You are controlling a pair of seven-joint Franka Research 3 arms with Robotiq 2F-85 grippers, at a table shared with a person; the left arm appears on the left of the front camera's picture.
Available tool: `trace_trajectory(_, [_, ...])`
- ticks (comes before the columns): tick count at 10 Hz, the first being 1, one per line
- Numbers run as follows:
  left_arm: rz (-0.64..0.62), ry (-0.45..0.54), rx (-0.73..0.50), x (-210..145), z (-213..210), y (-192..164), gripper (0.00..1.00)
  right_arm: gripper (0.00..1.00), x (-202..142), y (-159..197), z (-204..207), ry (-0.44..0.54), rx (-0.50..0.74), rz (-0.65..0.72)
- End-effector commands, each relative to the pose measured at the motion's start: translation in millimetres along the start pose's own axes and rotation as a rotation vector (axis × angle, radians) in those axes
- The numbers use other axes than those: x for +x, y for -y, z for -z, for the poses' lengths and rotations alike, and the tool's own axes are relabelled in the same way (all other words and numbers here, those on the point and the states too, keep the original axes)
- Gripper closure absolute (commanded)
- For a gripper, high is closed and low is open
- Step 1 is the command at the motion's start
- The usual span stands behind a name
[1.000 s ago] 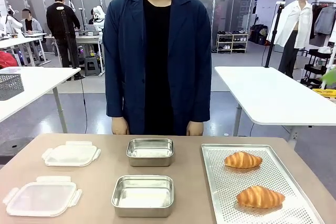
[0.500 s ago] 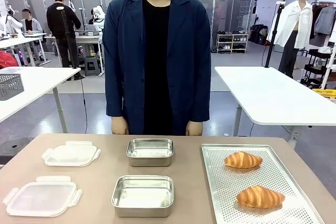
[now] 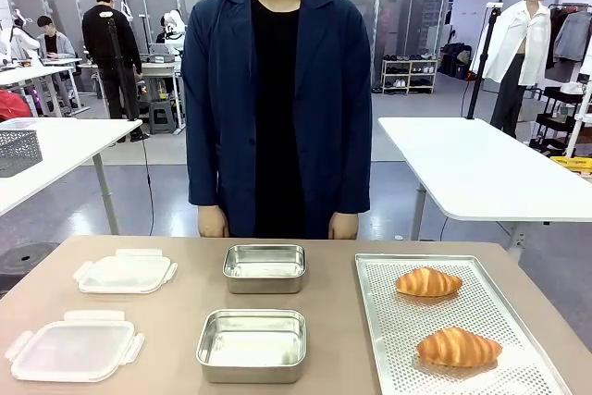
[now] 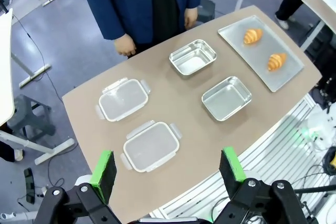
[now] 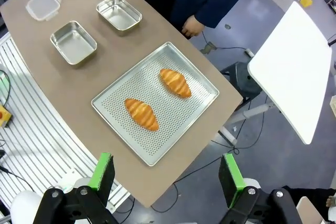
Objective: Place the bread into the airtight container.
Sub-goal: Pick up a Butter Roll and place it into an empty Airtight Container.
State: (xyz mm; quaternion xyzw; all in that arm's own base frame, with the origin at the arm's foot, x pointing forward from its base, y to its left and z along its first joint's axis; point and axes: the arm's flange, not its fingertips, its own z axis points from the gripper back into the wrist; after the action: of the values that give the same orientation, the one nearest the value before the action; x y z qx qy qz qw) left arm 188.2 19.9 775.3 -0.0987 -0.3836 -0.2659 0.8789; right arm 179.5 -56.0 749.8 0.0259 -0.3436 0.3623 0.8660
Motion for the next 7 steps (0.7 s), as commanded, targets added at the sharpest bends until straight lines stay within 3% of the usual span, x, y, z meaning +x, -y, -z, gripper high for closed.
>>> trace_trajectory(1, [-0.001, 0.003, 0.002, 1.6, 0.1, -1.1, 0.00, 0.00, -0.1, 0.0, 0.1, 0.000, 0.000, 0.000])
trace_trajectory(2, [-0.001, 0.003, 0.002, 1.6, 0.1, -1.1, 0.00, 0.00, 8.8, -3.9, 8.9, -0.027, -0.002, -0.136])
trace_trajectory(4, [-0.001, 0.003, 0.002, 1.6, 0.1, -1.1, 0.00, 0.00, 28.5, -14.1, 48.2, -0.143, 0.110, -0.373])
trace_trajectory(7, [-0.001, 0.003, 0.002, 1.6, 0.1, -1.1, 0.00, 0.00, 41.9, -35.0, 147.7, -0.253, 0.272, -0.599])
